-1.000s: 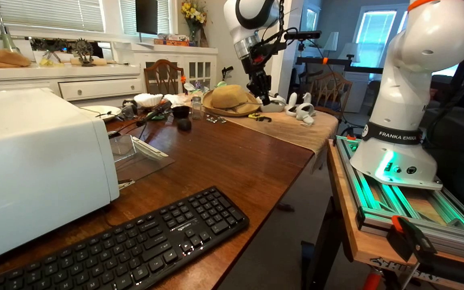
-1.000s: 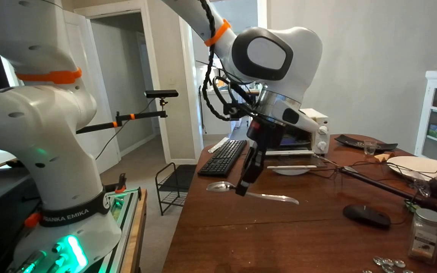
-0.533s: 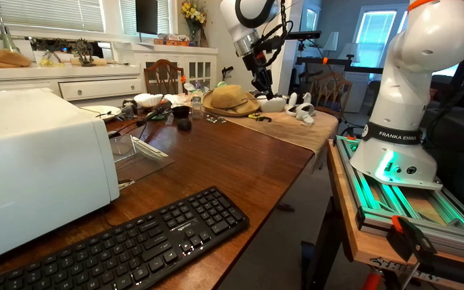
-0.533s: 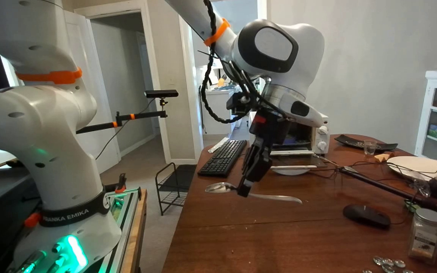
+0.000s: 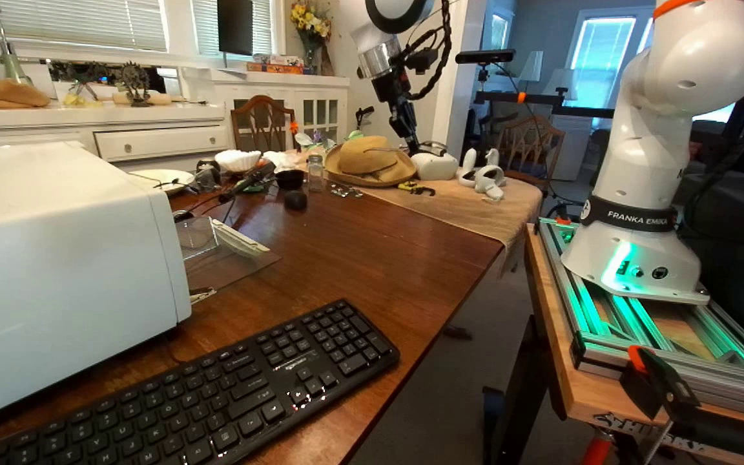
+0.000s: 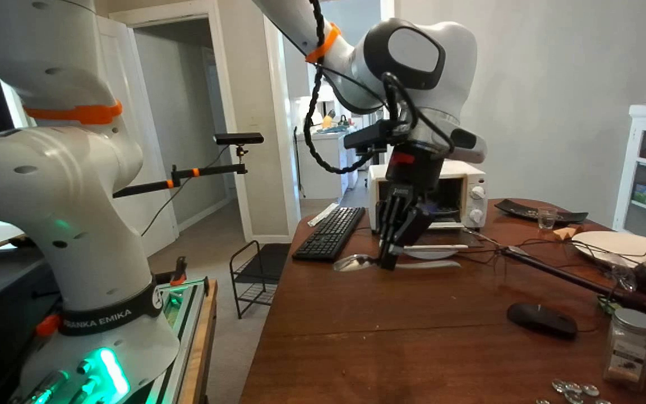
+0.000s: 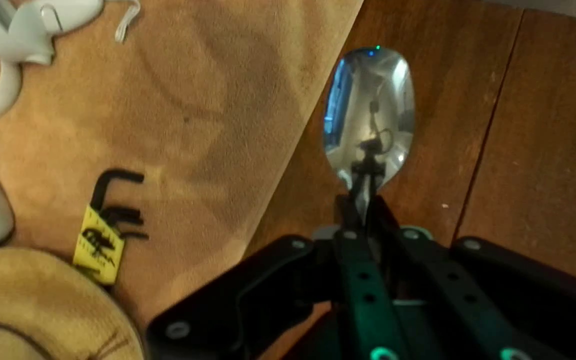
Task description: Use the silver spoon to pull out the oven rack then put the blue masking tape on top of the oven.
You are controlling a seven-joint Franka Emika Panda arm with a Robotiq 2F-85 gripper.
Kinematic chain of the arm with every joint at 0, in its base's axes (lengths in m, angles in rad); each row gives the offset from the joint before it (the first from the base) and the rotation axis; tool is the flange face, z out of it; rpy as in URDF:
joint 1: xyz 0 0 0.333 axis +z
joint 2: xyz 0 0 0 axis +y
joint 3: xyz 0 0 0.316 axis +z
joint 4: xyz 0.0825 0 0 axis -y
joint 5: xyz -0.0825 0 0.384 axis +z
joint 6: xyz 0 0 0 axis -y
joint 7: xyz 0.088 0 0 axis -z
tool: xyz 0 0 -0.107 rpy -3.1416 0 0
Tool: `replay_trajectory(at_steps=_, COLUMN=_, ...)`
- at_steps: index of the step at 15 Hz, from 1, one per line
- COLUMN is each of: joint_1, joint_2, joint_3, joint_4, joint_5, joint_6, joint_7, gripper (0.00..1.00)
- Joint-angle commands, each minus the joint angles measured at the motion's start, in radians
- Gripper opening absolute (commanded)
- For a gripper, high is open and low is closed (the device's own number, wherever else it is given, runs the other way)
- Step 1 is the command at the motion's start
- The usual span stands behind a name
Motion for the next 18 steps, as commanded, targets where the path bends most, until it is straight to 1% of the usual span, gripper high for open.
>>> replay_trajectory(at_steps=1, joint_1=0.029, joint_2=0.108, joint_3=0.048, joint_4=0.188, joint_5=-0.028, joint_6=-0.027, joint_7=-0.123, gripper=0.02)
replay_trajectory(at_steps=3, joint_1=0.046, joint_2=0.187, joint_3=0.079, joint_4=0.295, joint_5=-0.011, joint_6=-0.008, joint_7=-0.196, gripper=0.02)
replay_trajectory(at_steps=5, joint_1=0.062, joint_2=0.270, joint_3=0.113, joint_4=0.375, joint_5=0.007, joint_6=0.022, joint_7=-0.267, gripper=0.02)
replay_trajectory(at_steps=8, joint_1=0.078, joint_2=0.358, joint_3=0.152, joint_4=0.449, joint_5=-0.009, joint_6=0.059, joint_7=-0.377, gripper=0.02)
replay_trajectory(at_steps=10, joint_1=0.074, joint_2=0.398, joint_3=0.170, joint_4=0.484, joint_5=-0.016, joint_6=0.074, joint_7=-0.473, gripper=0.02)
replay_trajectory(at_steps=11, joint_1=0.082, joint_2=0.351, joint_3=0.158, joint_4=0.428, joint_5=-0.004, joint_6=0.069, joint_7=-0.386, gripper=0.09)
replay_trajectory(at_steps=13, joint_1=0.081, joint_2=0.386, joint_3=0.166, joint_4=0.461, joint_5=-0.004, joint_6=0.073, joint_7=-0.436, gripper=0.09)
replay_trajectory(at_steps=17, joint_1=0.078, joint_2=0.393, joint_3=0.166, joint_4=0.478, joint_5=-0.005, joint_6=0.073, joint_7=-0.458, gripper=0.09)
replay_trajectory(at_steps=18, joint_1=0.078, joint_2=0.393, joint_3=0.166, joint_4=0.479, joint_5=-0.005, joint_6=0.073, joint_7=-0.459, gripper=0.02)
